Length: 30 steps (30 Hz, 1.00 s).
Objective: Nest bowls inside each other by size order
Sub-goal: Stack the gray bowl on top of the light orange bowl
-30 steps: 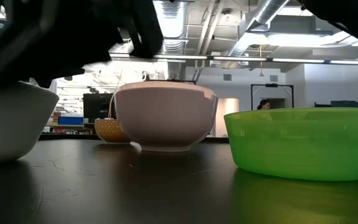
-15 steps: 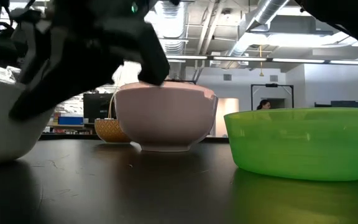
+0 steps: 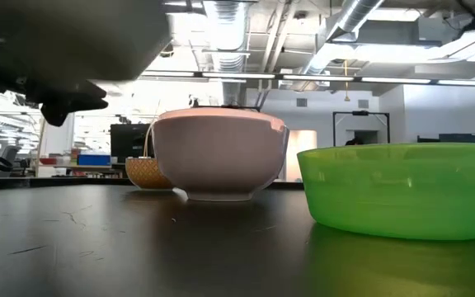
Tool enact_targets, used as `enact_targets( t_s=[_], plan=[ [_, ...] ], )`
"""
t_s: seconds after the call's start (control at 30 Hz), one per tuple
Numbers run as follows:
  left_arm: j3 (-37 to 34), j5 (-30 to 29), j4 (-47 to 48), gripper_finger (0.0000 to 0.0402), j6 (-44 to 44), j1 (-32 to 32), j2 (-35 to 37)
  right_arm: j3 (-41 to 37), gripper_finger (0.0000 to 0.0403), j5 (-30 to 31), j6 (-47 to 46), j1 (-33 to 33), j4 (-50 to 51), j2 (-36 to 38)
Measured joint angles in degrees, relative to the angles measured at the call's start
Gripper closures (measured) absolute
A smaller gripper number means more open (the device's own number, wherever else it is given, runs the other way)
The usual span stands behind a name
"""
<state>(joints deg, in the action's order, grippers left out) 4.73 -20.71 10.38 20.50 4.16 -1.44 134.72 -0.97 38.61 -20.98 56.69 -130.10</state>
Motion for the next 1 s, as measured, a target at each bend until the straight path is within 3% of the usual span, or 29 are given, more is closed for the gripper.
enact_targets(
  t_s=[0.13,0.37,0.6,1.0],
  plan=[
    [0.0,3.81,0.18,0.0274,2.03,0.02,-0.06,0.44,0.0396,4.13,-9.7,2.41,8.32,7.09],
    [0.0,3.1,0.13,0.0274,2.67,0.0,-0.06,-1.09,0.0396,4.57,-15.78,9.44,15.5,8.11],
    [-0.02,3.0,0.18,0.0274,2.72,0.0,-0.06,-9.98,0.0396,5.27,-17.34,13.22,14.78,8.09],
    [-0.02,3.59,0.32,0.0274,2.7,0.0,-0.06,-18.75,0.0396,6.35,-22.66,11.4,10.45,9.78]
  ],
)
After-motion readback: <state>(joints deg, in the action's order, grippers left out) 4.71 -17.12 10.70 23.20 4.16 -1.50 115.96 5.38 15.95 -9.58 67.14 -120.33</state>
